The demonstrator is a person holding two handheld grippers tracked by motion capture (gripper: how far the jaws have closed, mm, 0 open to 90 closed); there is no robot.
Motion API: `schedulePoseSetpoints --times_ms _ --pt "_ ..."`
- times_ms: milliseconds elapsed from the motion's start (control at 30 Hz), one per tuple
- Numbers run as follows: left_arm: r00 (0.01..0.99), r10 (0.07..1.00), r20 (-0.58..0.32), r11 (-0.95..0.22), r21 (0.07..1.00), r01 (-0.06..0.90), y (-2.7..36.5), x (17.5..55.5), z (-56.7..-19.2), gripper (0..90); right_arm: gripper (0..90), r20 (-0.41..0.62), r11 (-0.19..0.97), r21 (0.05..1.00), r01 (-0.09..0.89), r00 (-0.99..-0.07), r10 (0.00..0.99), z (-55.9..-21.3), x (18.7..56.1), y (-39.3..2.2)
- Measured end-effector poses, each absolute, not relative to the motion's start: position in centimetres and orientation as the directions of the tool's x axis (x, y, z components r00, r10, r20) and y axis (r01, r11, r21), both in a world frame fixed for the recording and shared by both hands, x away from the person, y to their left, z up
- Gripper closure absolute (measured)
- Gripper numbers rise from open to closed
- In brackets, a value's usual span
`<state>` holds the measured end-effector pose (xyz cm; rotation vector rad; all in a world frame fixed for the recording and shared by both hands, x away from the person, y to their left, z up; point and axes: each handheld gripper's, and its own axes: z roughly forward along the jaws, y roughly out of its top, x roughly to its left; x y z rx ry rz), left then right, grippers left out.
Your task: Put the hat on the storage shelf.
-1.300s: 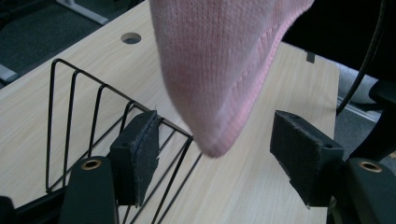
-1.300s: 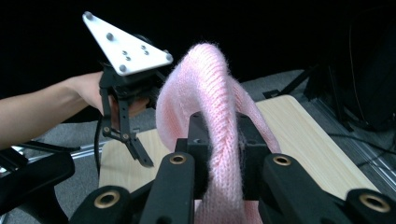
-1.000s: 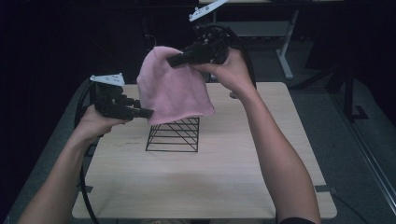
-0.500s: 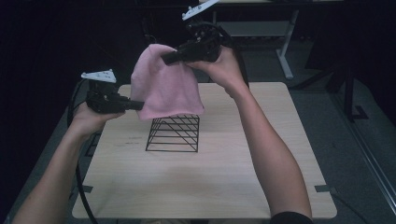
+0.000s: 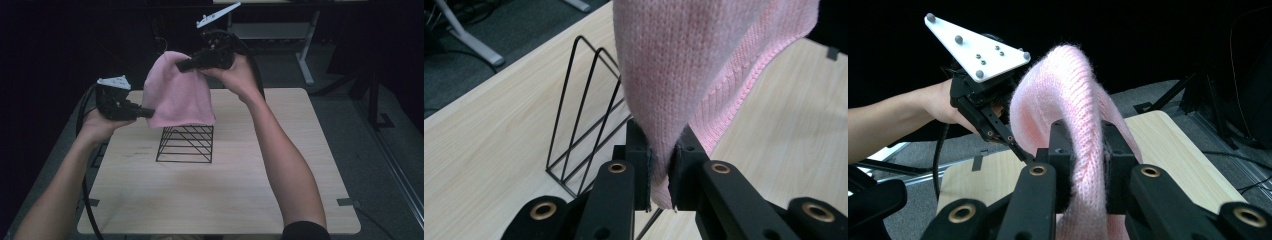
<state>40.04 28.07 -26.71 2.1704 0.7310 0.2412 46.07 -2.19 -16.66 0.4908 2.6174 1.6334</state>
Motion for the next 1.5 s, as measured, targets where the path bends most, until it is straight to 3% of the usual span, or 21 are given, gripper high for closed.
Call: schedulePoseSetpoints --times_ms 400,1500 --pt "0.819 0.574 -0.016 -0.572 0.708 0.414 27.0 40.3 -27.6 79.5 78.9 0.169 0.389 0.882 0.266 -0.949 0.265 -18.9 46.4 -3.2" --pt "0.806 0.591 -0.037 -0.589 0.662 0.463 27.8 39.4 -31.3 79.5 77.3 0.181 0.491 0.83 0.266 -0.96 0.213 -21.7 44.9 -1.9"
